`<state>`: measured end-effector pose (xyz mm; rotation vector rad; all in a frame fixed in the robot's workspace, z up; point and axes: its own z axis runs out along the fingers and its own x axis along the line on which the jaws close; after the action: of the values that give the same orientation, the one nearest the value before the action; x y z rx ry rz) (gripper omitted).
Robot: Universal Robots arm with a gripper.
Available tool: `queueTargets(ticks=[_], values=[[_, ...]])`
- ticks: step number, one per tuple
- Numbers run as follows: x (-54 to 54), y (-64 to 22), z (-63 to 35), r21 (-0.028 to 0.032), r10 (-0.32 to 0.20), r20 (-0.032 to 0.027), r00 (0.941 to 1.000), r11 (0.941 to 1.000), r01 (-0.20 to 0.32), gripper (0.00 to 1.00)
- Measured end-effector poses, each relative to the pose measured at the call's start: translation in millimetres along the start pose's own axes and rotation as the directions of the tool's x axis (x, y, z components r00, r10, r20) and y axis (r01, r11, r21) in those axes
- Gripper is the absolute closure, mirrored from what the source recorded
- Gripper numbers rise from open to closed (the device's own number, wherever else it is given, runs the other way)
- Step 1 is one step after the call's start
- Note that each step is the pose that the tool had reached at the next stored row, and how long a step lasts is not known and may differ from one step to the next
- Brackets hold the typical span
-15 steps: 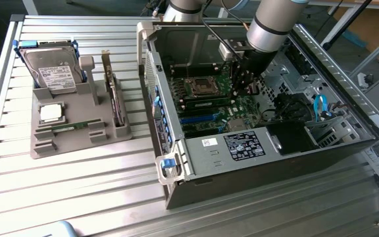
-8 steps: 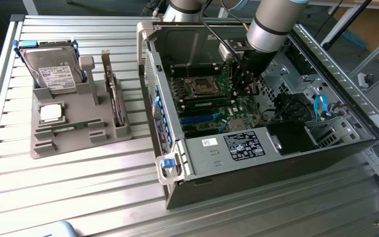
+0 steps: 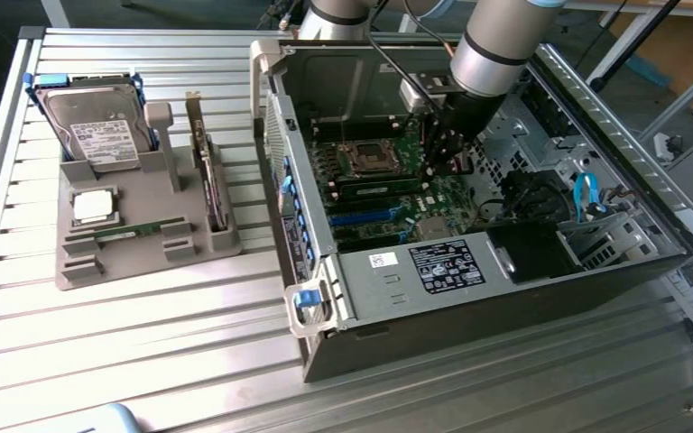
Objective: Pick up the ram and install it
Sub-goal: 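Press down the ram until it locks into place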
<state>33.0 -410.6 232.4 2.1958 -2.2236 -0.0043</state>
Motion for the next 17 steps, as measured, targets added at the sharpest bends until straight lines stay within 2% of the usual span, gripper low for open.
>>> queueTargets(ticks=[17], values=[[0.0,0.0,1.5,0.0001,0.000,0.0002,1.0000,1.0000,0.000,0.89]])
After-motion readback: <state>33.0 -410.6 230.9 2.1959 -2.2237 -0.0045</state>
